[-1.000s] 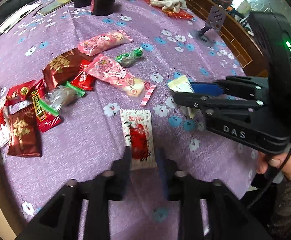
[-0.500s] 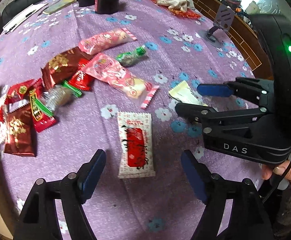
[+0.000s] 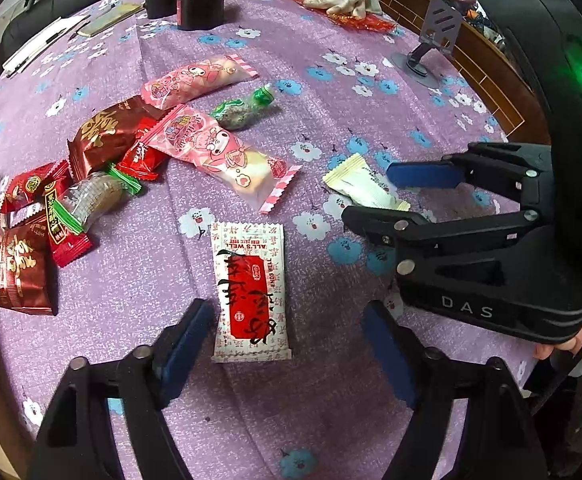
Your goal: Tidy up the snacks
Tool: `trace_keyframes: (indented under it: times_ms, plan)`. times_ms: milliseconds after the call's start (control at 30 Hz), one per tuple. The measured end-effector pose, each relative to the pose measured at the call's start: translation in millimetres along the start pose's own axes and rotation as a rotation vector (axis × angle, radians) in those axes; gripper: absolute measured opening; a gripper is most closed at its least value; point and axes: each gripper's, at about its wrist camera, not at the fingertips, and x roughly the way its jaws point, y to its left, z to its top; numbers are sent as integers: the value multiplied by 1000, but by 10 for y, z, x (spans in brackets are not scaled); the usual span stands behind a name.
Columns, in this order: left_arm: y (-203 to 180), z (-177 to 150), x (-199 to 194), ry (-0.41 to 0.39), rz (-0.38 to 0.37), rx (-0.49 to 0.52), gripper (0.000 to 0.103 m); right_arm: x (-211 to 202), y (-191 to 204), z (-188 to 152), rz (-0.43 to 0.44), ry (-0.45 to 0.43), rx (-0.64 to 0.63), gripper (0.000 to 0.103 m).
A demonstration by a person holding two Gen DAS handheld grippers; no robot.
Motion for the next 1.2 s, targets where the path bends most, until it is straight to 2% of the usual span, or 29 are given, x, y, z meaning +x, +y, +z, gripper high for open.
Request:
trace_keyframes:
  times_ms: [100,167,500,833,933,1067,1200]
  plan:
    - [39,19,-10,20,-51,-17,33,-23,27,-12,-3,1,-7,31]
    - [58,22,-8,26,-54,-25,28,-37,41,-7,-3,-1,-11,26]
    - [41,-24,-39,-1,-54,-34,18,-74,36,-38,14,-28,22,24]
    - [46,-48,-148,-32,-130,-48,13,-193,30,-34,21,-37,34,24]
    - [-22,-39,-89,4,-158,-29,13,-170,18,-40,16,-20,33,24]
    - [-152,-26,-57,2,-117,3,13,-148,-27,-82,10,-8,47,24]
    - [-157,-18,-77,-13,-120,0,13,-148,-42,-111,9,-7,49,24]
